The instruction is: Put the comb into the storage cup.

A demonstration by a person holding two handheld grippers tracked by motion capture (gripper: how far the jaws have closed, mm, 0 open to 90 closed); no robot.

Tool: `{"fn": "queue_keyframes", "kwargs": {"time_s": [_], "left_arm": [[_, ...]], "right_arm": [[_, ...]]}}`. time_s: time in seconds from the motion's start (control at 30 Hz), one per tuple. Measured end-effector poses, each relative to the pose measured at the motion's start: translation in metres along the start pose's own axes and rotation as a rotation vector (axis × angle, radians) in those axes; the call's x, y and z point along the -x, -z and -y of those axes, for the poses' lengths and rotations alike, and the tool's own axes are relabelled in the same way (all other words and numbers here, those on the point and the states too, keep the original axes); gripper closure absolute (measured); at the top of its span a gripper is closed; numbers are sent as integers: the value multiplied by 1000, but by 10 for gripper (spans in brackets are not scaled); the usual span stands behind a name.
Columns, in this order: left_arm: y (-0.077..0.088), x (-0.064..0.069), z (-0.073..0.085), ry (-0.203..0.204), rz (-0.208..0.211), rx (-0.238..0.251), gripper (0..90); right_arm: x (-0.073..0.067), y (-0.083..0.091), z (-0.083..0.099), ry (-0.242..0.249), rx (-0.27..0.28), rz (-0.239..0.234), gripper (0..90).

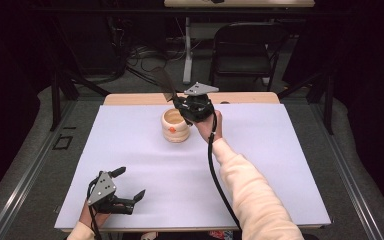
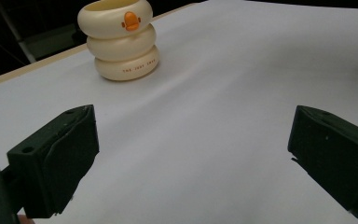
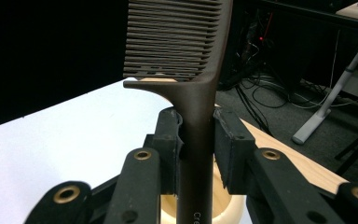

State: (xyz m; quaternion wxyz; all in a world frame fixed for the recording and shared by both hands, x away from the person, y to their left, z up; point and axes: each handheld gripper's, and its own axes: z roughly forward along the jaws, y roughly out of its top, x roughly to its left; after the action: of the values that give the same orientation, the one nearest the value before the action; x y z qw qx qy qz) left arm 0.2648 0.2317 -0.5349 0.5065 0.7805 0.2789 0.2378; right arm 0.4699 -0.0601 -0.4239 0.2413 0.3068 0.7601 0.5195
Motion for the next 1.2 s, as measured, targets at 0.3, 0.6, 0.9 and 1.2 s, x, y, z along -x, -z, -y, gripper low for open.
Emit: {"fn": "queue_keyframes", "kwargs": {"time_s": [0.3, 0.6, 0.9, 1.2], "left_arm": [[0, 0, 0, 1, 1, 1, 18], [0, 0, 0, 1, 2, 2, 18], [0, 0, 0, 1, 3, 3, 18], [0, 0, 0, 2, 4, 6, 18]], "right_arm": [[1, -5, -4, 5, 13, 8, 718], [1, -10, -6, 7, 26, 12, 719], [1, -16, -7, 1, 41, 17, 719], [-1, -22, -9, 5, 50, 19, 719]]}}
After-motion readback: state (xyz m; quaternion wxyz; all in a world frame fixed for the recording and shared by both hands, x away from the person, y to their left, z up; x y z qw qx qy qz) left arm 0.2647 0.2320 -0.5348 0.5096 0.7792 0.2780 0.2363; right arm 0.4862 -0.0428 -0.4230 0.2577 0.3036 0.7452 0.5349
